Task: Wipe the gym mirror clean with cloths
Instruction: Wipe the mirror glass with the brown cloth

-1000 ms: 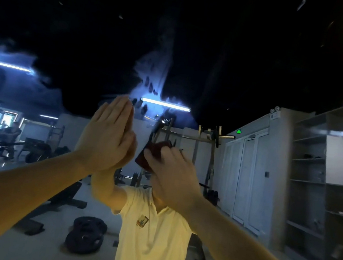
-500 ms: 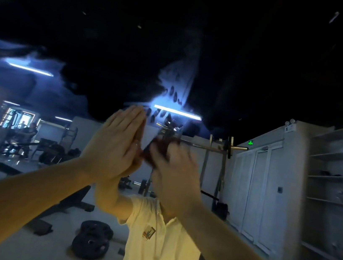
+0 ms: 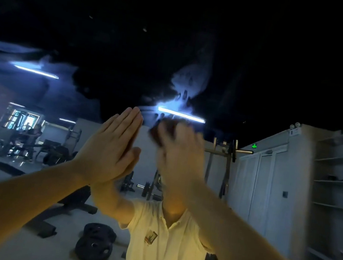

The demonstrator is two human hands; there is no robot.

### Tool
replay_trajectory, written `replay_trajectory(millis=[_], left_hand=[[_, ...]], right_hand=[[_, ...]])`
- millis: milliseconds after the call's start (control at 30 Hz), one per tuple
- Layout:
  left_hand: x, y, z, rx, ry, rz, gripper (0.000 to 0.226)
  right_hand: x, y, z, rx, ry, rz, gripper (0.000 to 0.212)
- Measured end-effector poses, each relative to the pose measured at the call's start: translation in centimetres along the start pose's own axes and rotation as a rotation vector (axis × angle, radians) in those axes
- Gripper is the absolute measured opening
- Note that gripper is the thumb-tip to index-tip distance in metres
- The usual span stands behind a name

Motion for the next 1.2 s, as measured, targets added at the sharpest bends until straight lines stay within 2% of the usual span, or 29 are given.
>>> replay_trajectory(millis=[100, 133, 167, 200, 267, 333, 400, 433, 533, 633, 667, 733, 800, 900, 967, 1067, 1133, 1200], left_hand=[[-0.4, -0.3, -0.3, -0.007, 0.054, -0.009, 0.072], [-0.4, -0.2, -0.4, -0.006, 0.056, -0.011, 0.071], [-0.3, -0.1, -0.3, -0.003, 0.054, -0.008, 0.070], [-0.3, 0.0, -0.3, 0.004, 0.052, 0.003, 0.070], [-0.1, 0.2, -0.3, 0.024, 0.046, 0.025, 0.069], [-0.1, 0.3, -0.3, 0.035, 0.055, 0.044, 0.069], [-0.4, 0.2, -0.3, 0.024, 0.067, 0.051, 0.069], [-0.4, 0.2, -0.3, 0.016, 0.073, 0.051, 0.070], [-0.4, -0.1, -0.3, 0.017, 0.084, 0.052, 0.070], [-0.1, 0.0, -0.4, 0.032, 0.068, 0.025, 0.069], [-0.1, 0.1, -0.4, 0.035, 0.055, 0.019, 0.069], [0.1, 0.3, -0.4, 0.040, 0.040, 0.032, 0.069], [0.2, 0.2, -0.4, 0.049, 0.023, 0.066, 0.069], [0.5, 0.5, -0.4, 0.051, 0.009, 0.086, 0.070], [0.5, 0.3, -0.3, 0.061, 0.003, 0.079, 0.070], [0.6, 0.0, -0.5, 0.085, 0.005, 0.039, 0.069], [0.6, -0.1, -0.7, 0.090, 0.013, 0.010, 0.067], [0.7, -0.1, -0.9, 0.081, 0.008, 0.009, 0.067]], right_hand=[[-2.3, 0.7, -4.9, -0.168, -0.530, -0.011, 0.057], [-1.6, 0.6, -3.7, -0.178, -0.628, -0.064, 0.060], [-0.6, 0.2, -1.2, -0.158, -0.619, -0.131, 0.060], [0.9, -0.2, 2.3, -0.106, -0.526, -0.189, 0.059], [5.1, -1.8, 9.6, 0.032, -0.204, -0.312, 0.057], [7.9, -2.3, 13.6, 0.081, 0.104, -0.346, 0.056], [6.4, -1.5, 12.4, 0.100, 0.255, -0.252, 0.055], [4.7, -1.1, 10.1, 0.093, 0.244, -0.197, 0.055], [-0.5, -0.4, 0.6, 0.002, -0.050, 0.006, 0.049], [-2.1, -0.2, -4.2, -0.142, -0.475, -0.026, 0.041], [-1.6, -0.2, -2.9, -0.159, -0.529, -0.038, 0.038], [0.7, -0.9, 3.0, -0.086, -0.389, -0.095, 0.030], [4.4, -2.1, 9.4, 0.120, -0.101, -0.217, 0.039], [7.3, -1.7, 12.5, 0.191, 0.274, -0.219, 0.044], [4.4, -1.0, 10.0, 0.193, 0.309, -0.121, 0.042], [-0.9, 0.3, 1.5, 0.039, 0.035, 0.026, 0.041], [-1.9, 0.0, -4.4, -0.073, -0.191, 0.087, 0.044], [-0.7, 0.1, -7.2, -0.200, -0.411, 0.006, 0.052]])
Point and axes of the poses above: each hand's wrist, its own z-axis towards the middle knuckle, its own y-axis out of the palm, x = y × z, the point moved 8 cm from there along z, towards the middle knuckle, and after that the axes turned 12 degrees about y, right-handed, at the moved point
